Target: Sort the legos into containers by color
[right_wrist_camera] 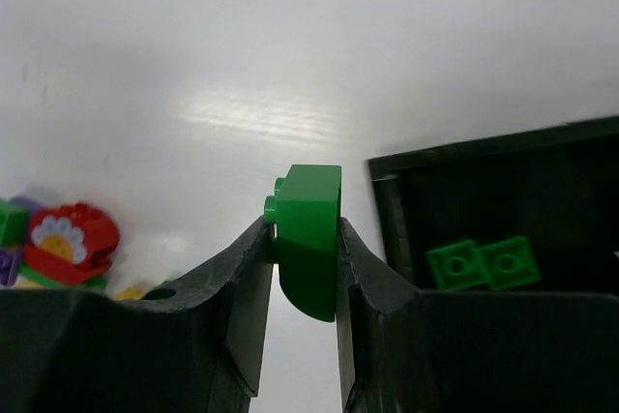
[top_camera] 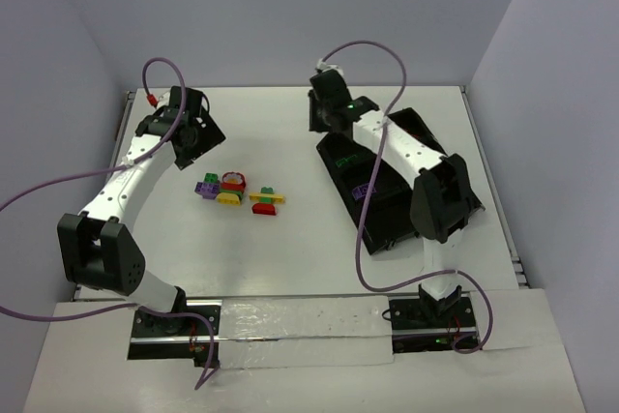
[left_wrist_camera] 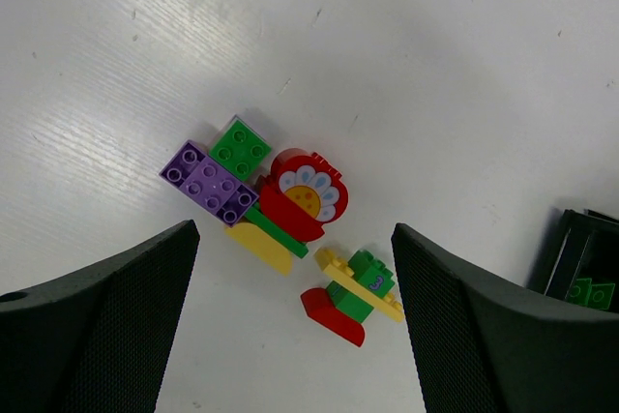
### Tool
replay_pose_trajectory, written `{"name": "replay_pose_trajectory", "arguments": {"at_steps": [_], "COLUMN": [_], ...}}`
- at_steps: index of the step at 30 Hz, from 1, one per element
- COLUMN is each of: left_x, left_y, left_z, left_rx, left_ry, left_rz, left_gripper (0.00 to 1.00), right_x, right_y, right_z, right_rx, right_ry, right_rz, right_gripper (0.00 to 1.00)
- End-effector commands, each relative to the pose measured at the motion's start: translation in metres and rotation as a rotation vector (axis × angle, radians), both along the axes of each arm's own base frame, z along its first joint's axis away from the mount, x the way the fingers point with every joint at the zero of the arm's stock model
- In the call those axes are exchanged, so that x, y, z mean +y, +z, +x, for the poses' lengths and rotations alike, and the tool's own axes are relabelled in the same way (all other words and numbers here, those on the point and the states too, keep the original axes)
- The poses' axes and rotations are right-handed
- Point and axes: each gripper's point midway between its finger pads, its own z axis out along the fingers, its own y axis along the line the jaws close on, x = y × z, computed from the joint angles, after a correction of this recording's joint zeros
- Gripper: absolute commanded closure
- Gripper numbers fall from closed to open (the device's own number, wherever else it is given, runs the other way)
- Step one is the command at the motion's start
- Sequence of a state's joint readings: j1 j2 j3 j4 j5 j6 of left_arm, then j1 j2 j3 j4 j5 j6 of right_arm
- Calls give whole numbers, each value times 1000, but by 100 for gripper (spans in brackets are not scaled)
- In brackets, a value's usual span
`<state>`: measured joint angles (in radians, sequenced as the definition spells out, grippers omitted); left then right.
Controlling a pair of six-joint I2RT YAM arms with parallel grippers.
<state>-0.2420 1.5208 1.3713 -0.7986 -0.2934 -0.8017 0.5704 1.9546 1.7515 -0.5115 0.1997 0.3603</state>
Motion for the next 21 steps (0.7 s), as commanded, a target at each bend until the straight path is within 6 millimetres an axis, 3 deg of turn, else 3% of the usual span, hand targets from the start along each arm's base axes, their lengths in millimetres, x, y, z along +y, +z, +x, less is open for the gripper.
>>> {"name": "replay_pose_trajectory", "arguments": {"at_steps": [1,6,9,13,21], "left_x": [-17,-28,-35,-42,-44], "left_y": [10,-5,-13,-18,-16], "left_z": [7,4,2,-1,1], "left_rx": [-45,18,40,59,55], "left_ry": [-95,-148,-170,-187,-195], "left_rz": [-63,-60,-65,-61,-41], "left_gripper": [10,10,10,10,10], "right_x": [-47,-83,-92,-95,-95], "right_y": [-9,-28,-36,-36,-19], "right_z": [10,12,15,19,19], "right_rx": [2,29,42,43,21], "right_ry": [-138,-194,-211,-226,-235], "right_rz": [-25,-88,-105,-119,-109], "right_gripper": [100,98,82,48,44]}}
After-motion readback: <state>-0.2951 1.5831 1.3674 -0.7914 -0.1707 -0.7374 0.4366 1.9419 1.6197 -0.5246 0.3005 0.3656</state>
